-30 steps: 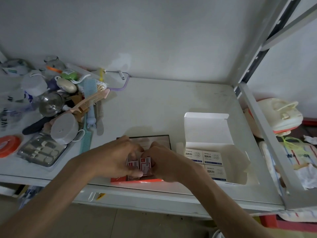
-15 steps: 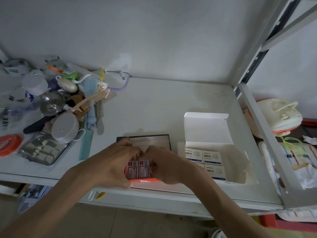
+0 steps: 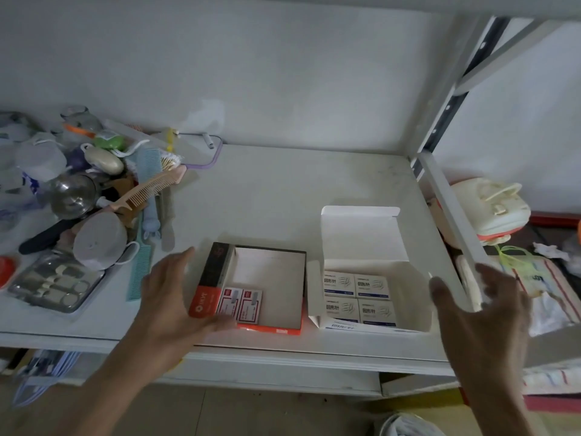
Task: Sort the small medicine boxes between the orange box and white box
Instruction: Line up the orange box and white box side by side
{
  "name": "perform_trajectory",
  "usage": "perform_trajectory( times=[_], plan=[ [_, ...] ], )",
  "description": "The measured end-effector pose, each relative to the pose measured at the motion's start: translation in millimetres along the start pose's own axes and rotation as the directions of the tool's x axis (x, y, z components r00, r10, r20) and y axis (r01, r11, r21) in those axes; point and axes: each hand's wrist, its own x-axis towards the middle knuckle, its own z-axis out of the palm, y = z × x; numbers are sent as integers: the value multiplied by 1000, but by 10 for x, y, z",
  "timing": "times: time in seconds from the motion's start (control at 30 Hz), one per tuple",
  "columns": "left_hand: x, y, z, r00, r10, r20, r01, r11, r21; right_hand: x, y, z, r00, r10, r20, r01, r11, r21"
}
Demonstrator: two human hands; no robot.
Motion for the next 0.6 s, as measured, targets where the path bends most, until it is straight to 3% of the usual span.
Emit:
perform_trajectory(
  times=[0.07, 0.2, 0.37, 0.6],
  plan=[
    [-54, 24, 142, 999, -31, 22, 33, 997, -77, -43, 128, 24, 984, 130, 118, -134, 991, 27],
    [-66, 29, 382, 994, 83, -66, -84, 996, -18, -141, 267, 109, 911, 277, 304, -369, 877, 308],
    [-3, 80, 461, 985, 94, -141, -95, 995, 4, -184, 336, 273, 943, 254, 216, -321, 869, 378],
    [100, 133, 544, 986, 105, -127, -109, 994, -26, -205, 238, 468, 967, 200, 158, -249, 874, 416]
  ],
)
